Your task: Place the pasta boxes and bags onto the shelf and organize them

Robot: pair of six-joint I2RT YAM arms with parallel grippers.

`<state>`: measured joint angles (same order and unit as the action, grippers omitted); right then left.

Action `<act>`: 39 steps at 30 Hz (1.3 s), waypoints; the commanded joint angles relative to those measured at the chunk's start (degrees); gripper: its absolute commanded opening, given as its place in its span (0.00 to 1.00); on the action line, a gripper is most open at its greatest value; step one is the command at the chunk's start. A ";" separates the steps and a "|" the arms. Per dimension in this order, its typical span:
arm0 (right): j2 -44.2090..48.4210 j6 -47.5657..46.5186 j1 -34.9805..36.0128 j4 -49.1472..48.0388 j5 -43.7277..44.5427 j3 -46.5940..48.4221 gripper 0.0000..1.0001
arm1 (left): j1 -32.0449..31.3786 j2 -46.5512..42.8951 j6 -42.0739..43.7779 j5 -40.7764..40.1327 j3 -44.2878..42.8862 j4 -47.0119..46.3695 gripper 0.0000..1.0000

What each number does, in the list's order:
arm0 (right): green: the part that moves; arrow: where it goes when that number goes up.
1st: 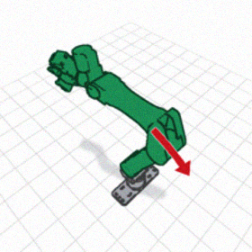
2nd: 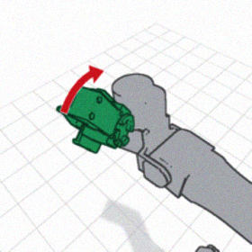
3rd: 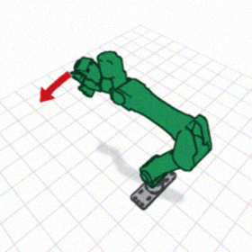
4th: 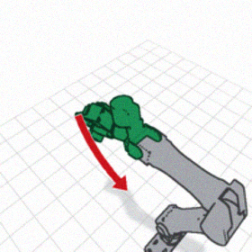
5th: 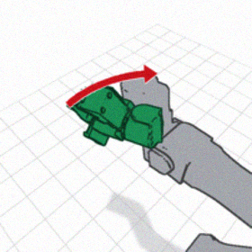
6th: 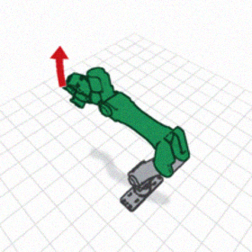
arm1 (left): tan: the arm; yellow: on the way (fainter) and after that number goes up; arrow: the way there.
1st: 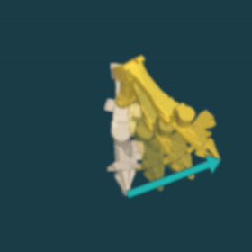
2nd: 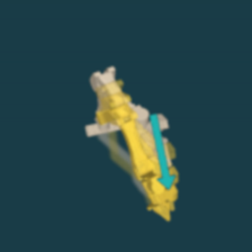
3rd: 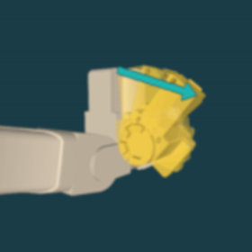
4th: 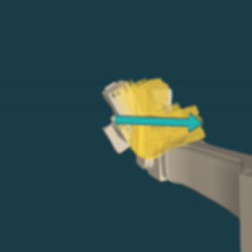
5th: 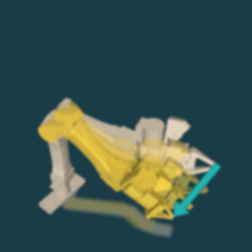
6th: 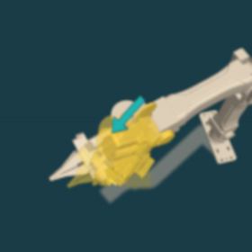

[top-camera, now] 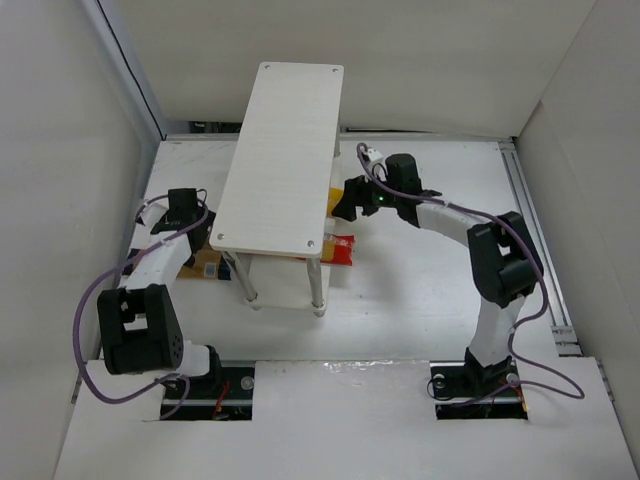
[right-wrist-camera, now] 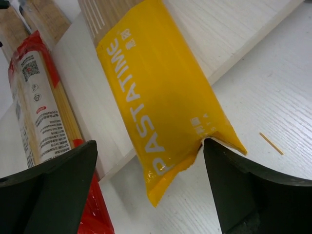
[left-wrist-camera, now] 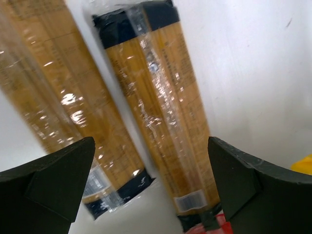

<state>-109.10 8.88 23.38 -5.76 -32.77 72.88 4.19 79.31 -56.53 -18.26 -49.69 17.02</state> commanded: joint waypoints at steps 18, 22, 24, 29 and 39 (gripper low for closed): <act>27.54 0.26 -19.76 -3.03 7.56 -21.02 1.00 | 1.26 15.61 -2.88 11.93 -6.73 -6.56 0.99; 27.54 0.26 -19.77 -3.03 6.94 -21.03 1.00 | 1.26 14.56 -3.67 12.80 -4.10 -4.19 0.99; 27.54 0.26 -19.77 -3.03 6.93 -21.03 1.00 | 0.65 13.94 -3.67 12.03 -4.10 -0.94 0.99; 27.54 0.26 -19.77 -3.03 6.32 -21.03 1.00 | 0.65 9.38 -3.67 8.25 -3.05 3.11 0.99; 24.64 -0.27 -19.77 -3.03 4.39 -20.50 1.00 | 0.12 18.06 -9.03 9.64 -5.42 -2.85 0.99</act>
<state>-84.95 9.28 3.73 -6.74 -26.96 51.57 4.75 94.02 -62.61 -8.84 -54.02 14.61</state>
